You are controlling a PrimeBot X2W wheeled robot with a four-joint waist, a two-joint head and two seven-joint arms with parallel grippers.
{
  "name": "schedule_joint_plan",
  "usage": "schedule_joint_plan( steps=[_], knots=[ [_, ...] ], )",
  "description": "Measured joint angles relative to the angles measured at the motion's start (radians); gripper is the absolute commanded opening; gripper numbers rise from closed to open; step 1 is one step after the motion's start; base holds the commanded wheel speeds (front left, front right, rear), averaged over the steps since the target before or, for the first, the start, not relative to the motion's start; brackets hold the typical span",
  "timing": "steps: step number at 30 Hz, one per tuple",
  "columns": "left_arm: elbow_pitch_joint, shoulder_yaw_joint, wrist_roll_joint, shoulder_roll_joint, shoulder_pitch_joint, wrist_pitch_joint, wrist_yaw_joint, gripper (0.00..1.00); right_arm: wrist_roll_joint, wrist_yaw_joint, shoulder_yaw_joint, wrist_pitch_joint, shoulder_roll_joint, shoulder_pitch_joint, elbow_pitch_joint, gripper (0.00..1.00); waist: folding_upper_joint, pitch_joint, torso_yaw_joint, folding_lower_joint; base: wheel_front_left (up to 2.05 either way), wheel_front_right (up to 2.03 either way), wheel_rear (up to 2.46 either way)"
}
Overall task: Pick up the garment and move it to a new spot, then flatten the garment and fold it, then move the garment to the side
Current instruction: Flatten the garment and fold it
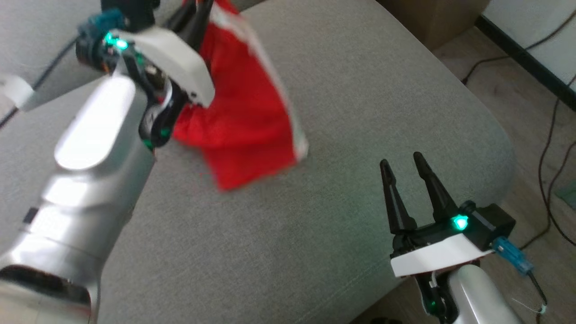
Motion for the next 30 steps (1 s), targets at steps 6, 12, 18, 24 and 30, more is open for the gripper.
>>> schedule_joint_plan(
  steps=[6,12,18,24,30],
  knots=[
    [-0.010,0.001,-0.061,-0.012,0.023,-0.030,-0.017,0.00,-0.001,0.000,-0.007,0.000,0.000,0.006,0.002,1.00,0.0000,-0.015,0.001,0.0000,0.00,0.00,0.00],
    [-0.120,-0.043,-0.126,-0.031,0.142,-0.055,-0.026,0.00,-0.023,0.000,-0.021,0.000,0.000,0.011,0.004,1.00,0.0000,-0.033,0.039,-0.0001,0.00,0.00,0.00],
    [-0.302,-0.077,-0.182,0.032,0.432,-0.093,-0.022,0.00,-0.055,0.000,-0.046,0.000,0.000,0.014,0.003,1.00,0.0000,-0.049,0.112,-0.0001,0.00,0.00,0.00],
    [-0.386,-0.058,-0.216,0.143,0.741,-0.193,0.027,0.00,-0.089,0.000,-0.074,0.000,0.000,0.050,0.005,1.00,0.0000,-0.062,0.206,-0.0002,0.00,0.00,0.00],
    [-0.316,-0.065,-0.253,0.142,0.908,-0.300,0.003,0.00,-0.131,0.000,-0.089,0.000,0.000,0.075,0.016,1.00,0.0000,-0.070,0.309,-0.0002,0.00,0.00,0.00]
  ],
)
